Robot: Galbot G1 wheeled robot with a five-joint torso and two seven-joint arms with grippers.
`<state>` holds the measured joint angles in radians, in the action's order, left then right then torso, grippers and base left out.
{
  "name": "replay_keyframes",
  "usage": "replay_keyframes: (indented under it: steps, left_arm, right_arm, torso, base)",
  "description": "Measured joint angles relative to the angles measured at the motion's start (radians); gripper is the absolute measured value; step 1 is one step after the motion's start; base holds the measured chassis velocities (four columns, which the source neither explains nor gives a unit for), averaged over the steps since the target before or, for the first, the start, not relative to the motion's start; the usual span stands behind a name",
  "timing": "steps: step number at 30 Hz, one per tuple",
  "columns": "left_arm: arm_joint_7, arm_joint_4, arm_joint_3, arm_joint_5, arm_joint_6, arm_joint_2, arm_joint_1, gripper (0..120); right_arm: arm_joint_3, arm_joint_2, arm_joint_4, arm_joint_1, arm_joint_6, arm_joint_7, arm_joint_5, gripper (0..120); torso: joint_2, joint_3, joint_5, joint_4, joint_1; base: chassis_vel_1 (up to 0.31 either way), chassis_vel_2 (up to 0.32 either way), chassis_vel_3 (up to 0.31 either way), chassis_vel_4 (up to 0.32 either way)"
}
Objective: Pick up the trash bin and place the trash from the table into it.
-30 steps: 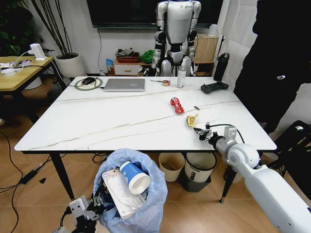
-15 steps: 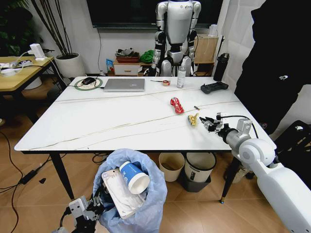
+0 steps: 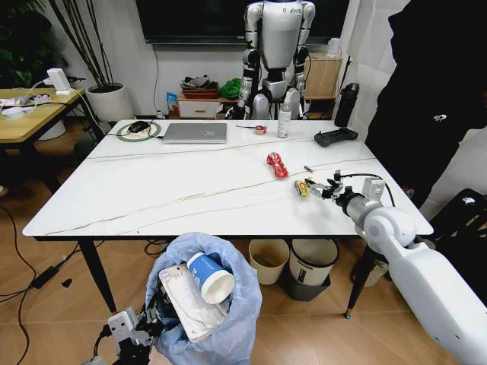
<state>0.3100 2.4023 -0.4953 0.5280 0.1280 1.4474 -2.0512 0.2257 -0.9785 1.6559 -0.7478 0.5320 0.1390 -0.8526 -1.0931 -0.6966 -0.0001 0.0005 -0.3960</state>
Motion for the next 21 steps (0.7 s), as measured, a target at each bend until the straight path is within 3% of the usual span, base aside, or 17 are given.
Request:
replay_keyframes:
  steps: [13, 19, 21]
  left_arm:
    - [-0.001, -0.006, -0.001, -0.001, -0.001, 0.008, 0.005, 0]
    - [-0.001, -0.010, 0.000, 0.002, -0.001, 0.008, 0.009, 0]
    - [-0.001, -0.010, -0.001, 0.003, -0.001, 0.007, 0.009, 0]
  right_arm:
    - [-0.052, -0.038, -0.126, 0.057, -0.012, -0.021, 0.043, 100]
    - [-0.068, -0.048, -0.136, 0.057, -0.019, -0.036, 0.053, 86]
    - [-0.073, -0.053, -0.139, 0.058, -0.020, -0.036, 0.055, 75]
  torso:
    - [0.000, 0.000, 0.0001, -0.0001, 0.000]
    - [0.000, 0.000, 0.0001, -0.0002, 0.000]
    - [0.000, 0.000, 0.0001, -0.0001, 0.000]
  base:
    - [0.000, 0.000, 0.000, 0.000]
    - [0.000, 0.000, 0.000, 0.000]
    - [0.000, 0.000, 0.000, 0.000]
